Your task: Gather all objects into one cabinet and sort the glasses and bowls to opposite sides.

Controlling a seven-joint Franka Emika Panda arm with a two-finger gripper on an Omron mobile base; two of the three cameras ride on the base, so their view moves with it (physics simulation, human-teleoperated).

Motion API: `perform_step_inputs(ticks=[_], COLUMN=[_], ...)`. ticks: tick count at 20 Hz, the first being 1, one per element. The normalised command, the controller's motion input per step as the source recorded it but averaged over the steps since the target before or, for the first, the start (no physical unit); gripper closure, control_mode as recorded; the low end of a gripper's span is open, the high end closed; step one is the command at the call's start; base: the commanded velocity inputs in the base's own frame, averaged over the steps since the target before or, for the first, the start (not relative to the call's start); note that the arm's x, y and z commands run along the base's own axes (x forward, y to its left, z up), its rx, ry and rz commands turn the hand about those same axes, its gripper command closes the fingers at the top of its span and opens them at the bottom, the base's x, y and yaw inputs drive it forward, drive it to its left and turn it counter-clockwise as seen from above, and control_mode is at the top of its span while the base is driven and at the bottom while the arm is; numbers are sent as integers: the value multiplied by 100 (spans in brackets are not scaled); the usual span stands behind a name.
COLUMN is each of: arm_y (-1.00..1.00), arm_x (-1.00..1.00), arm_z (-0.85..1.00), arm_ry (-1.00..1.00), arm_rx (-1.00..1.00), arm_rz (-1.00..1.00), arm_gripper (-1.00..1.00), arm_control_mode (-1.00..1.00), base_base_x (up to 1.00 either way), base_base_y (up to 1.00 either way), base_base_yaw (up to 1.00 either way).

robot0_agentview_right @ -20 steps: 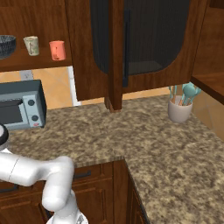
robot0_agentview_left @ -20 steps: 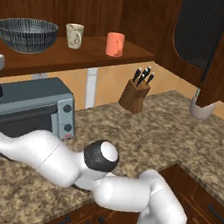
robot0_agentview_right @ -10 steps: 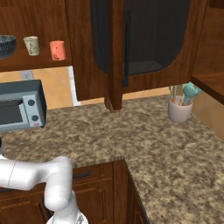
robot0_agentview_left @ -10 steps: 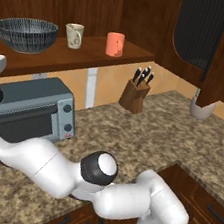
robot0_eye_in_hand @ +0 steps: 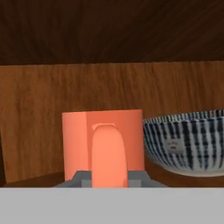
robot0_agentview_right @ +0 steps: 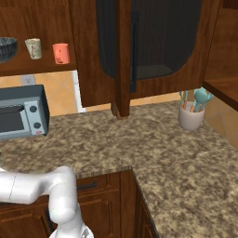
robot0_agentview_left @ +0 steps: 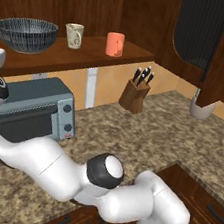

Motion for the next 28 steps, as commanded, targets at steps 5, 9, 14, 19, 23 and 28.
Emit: perform_step_inputs(ticks=[5, 9, 14, 19, 23, 28], arm_y=[0, -5, -62, -98, -100, -100], arm_x=[-50, -37, -34, -33, -28, -42], arm_z=[4, 24, 10, 0, 0, 0], arm_ry=[6, 4, 0, 0, -8, -26], arm_rx=[2, 3, 6, 8, 8, 6], arm_rz=[12, 7, 12, 19, 23, 16], arm_gripper=[100, 100, 100, 100, 100, 100], arm_control_mode=[-100, -100, -100, -100, -100, -100], base_base_x=[0, 0, 0, 0, 0, 0], base_base_y=[0, 0, 0, 0, 0, 0], base_base_yaw=[0, 0, 0, 0, 0, 0])
